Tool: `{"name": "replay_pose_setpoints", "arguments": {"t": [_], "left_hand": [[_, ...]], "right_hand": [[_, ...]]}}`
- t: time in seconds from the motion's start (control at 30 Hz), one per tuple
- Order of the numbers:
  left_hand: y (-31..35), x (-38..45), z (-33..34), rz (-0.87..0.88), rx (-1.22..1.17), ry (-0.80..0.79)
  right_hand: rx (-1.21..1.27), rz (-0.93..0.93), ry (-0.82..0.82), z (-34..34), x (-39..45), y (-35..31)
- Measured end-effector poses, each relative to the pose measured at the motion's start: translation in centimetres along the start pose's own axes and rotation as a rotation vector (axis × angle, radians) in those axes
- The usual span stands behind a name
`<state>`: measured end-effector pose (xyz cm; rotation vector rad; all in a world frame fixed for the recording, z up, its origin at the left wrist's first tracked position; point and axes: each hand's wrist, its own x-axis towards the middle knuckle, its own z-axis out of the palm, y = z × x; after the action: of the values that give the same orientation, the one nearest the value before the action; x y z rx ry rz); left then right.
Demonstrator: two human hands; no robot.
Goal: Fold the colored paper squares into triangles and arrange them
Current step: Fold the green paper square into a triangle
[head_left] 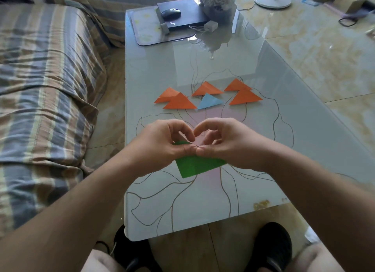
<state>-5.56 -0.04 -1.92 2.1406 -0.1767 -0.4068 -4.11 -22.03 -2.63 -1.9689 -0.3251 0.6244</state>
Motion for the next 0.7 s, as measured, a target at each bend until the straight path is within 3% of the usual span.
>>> {"name": "replay_pose_setpoints", "arguments": {"t": [0.13,0.33,0.47,0.7], "left_hand": [[0.6,-0.2,-0.4,-0.046,-0.140,0.000],[1.0,-0.1,0.2,-0.087,-0.563,0.087],[1.2,-0.2,0.7,-0.084,-0.509,0.107],[1.1,-0.4,0.7,-0.113,-0.472,-0.043]], "right_hand": [[0.098,0.005,-0.018,-0.6,-0.1,-0.4],[0.226,0.036,-0.111,-0.7,-0.3,-0.6],[0.205,0.039,-0.056,0.1,-0.4,-0.9],[0.271,0.045,-0.053,0.1,-0.4,-0.8]]}}
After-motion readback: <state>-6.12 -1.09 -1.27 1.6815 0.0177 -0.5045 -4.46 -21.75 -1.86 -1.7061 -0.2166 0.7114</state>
